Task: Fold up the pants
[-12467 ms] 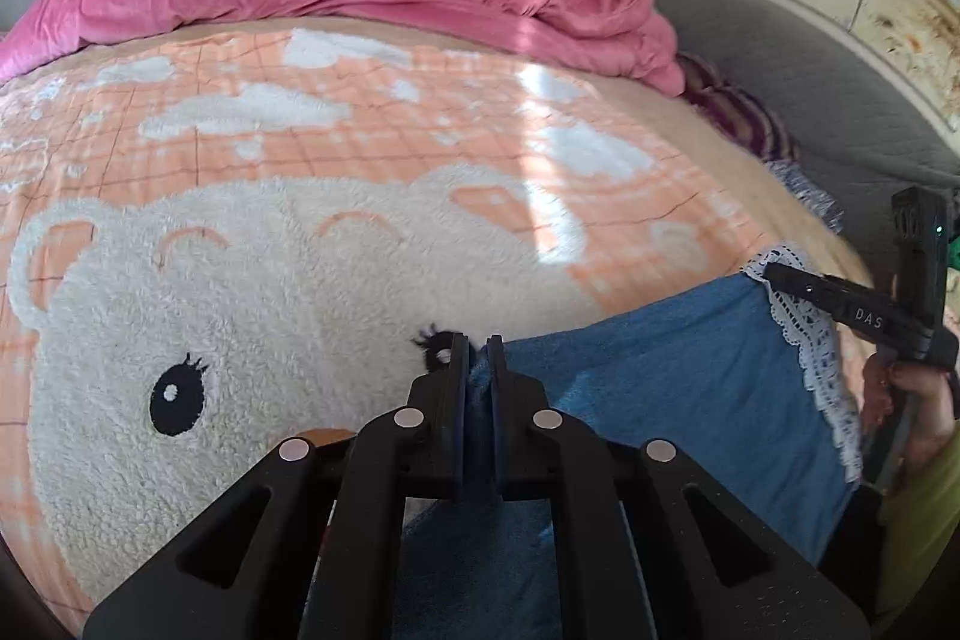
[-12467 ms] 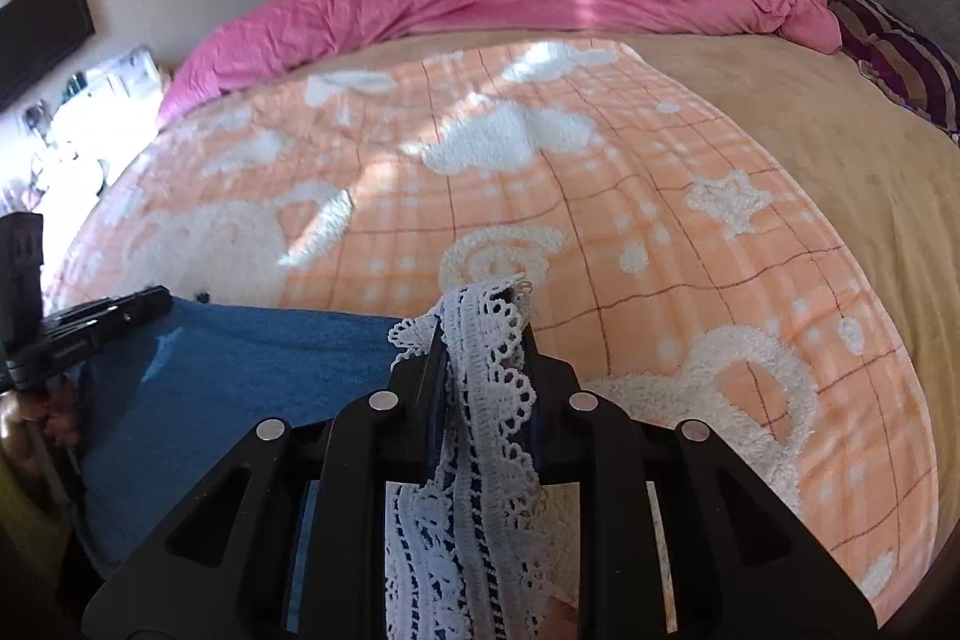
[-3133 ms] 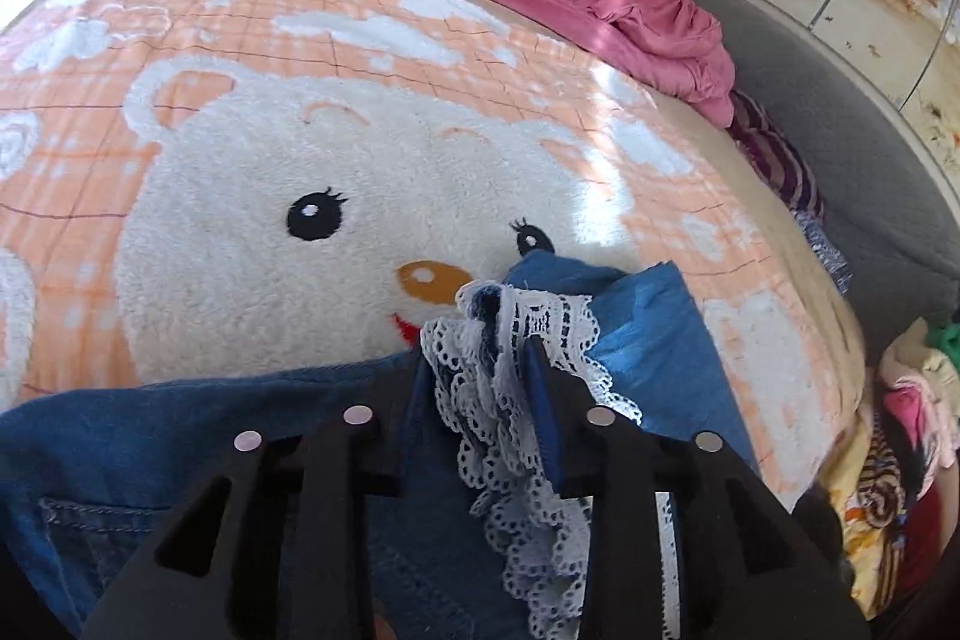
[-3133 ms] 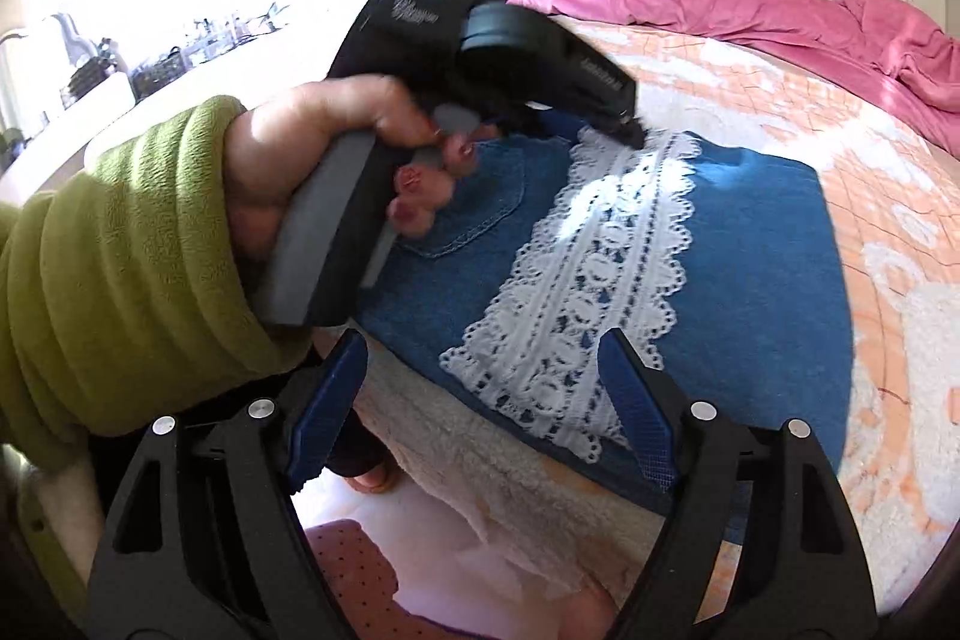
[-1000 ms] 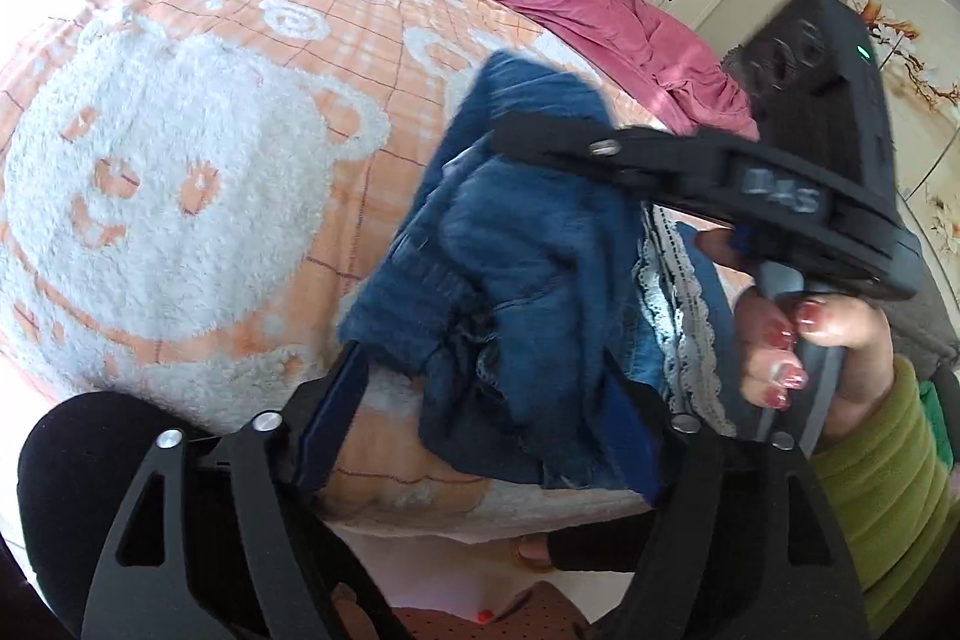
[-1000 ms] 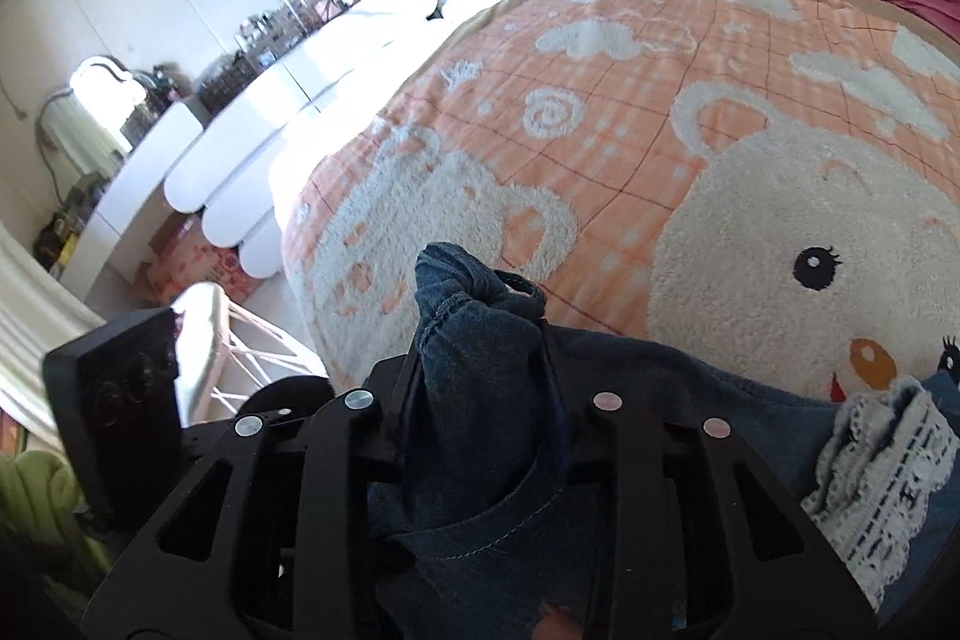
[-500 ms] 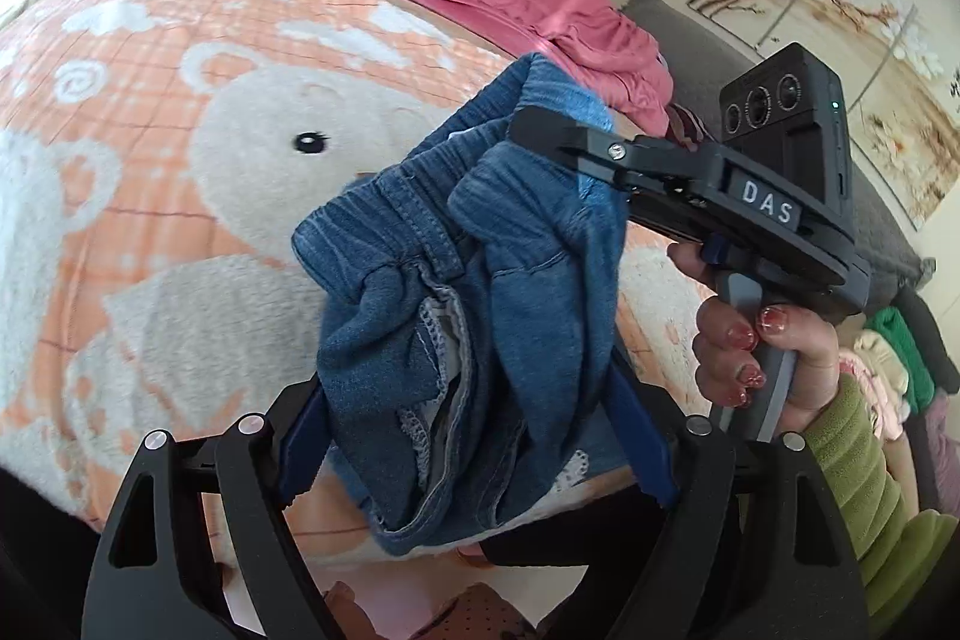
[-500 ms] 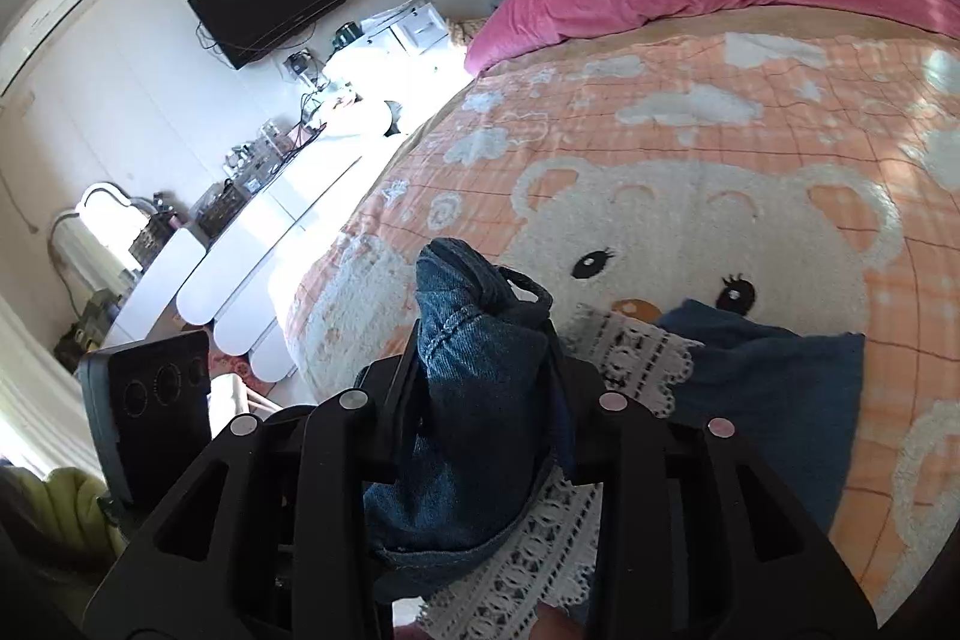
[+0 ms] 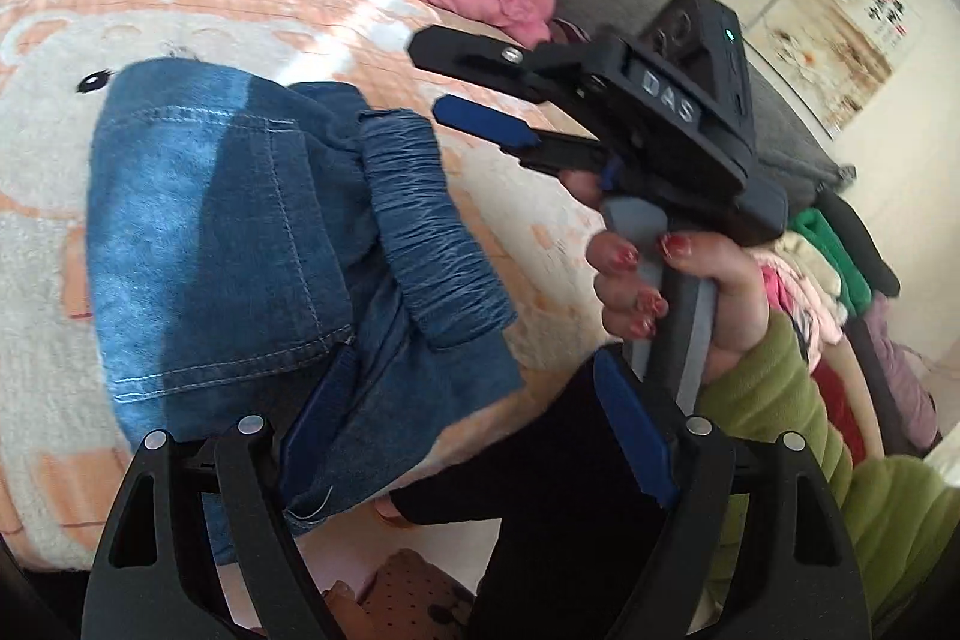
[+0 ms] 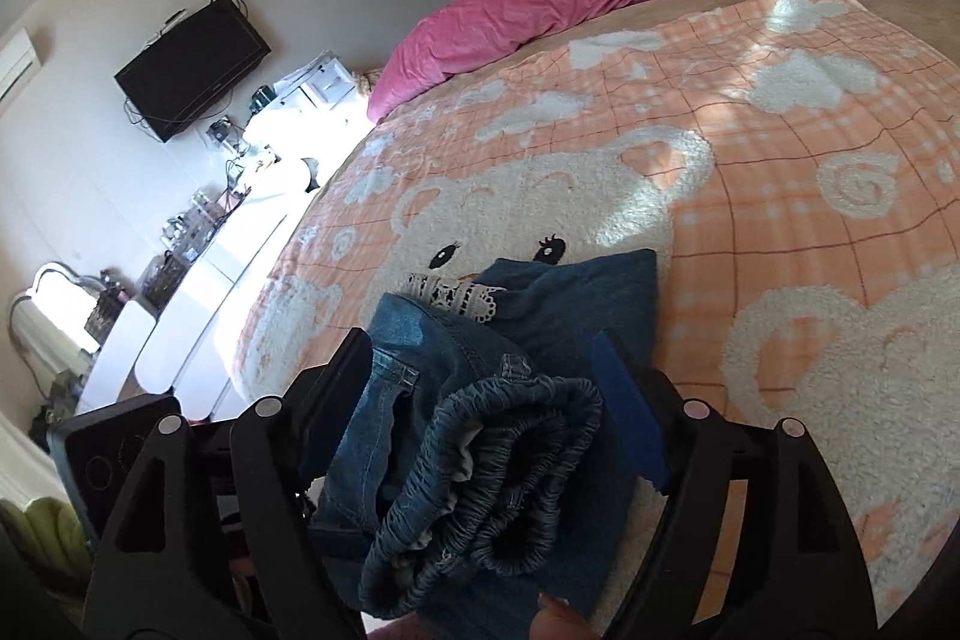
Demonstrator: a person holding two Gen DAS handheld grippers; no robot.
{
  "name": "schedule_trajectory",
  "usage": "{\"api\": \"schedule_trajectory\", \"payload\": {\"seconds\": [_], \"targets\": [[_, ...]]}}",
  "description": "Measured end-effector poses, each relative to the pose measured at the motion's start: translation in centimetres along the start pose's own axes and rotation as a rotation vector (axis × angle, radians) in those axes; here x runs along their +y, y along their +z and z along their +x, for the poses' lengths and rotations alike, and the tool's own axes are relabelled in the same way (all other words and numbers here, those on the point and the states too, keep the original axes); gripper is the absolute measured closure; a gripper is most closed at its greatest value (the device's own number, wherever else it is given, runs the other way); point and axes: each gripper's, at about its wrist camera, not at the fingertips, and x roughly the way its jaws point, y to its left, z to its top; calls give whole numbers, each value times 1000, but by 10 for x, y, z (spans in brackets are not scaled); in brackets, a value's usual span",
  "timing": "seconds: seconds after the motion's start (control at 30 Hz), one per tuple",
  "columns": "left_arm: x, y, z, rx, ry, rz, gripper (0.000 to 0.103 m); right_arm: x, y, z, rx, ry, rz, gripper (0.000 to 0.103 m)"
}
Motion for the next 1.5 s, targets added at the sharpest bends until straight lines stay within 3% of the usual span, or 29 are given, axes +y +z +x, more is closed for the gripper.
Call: {"api": "schedule_trajectory", "payload": {"seconds": [0.2,0.27,0.37,0.43,0.5,0.57,0.63,0.8,1.03,1.23,1.5], "targets": [[7,-8,-24,-63,-8,-19,23,19,-8,-3,31,-51,-79,30],[7,-13,-44,-98,54,-11,23,29,-15,3,72,-71,-129,29],[9,-17,-53,-94,201,-4,22,32,-31,19,159,-253,-221,29],[17,-15,-50,-73,284,-9,22,25,-40,24,176,-326,-246,29],[26,-18,-42,-34,380,-12,22,15,-43,24,168,-312,-201,26],[32,-19,-35,0,423,-3,22,11,-46,26,166,-316,-176,24],[34,-21,-38,4,411,-21,22,16,-47,21,148,-323,-191,24],[31,-12,-63,-59,433,3,22,47,-52,-24,-3,-241,-278,24],[30,-7,-74,-83,445,11,22,77,-84,-49,-8,-196,-386,22],[28,-2,-68,-76,459,5,22,59,-91,-49,10,-197,-251,21],[38,-1,-61,-78,472,-26,20,20,-79,-53,-27,-343,-74,19]]}}
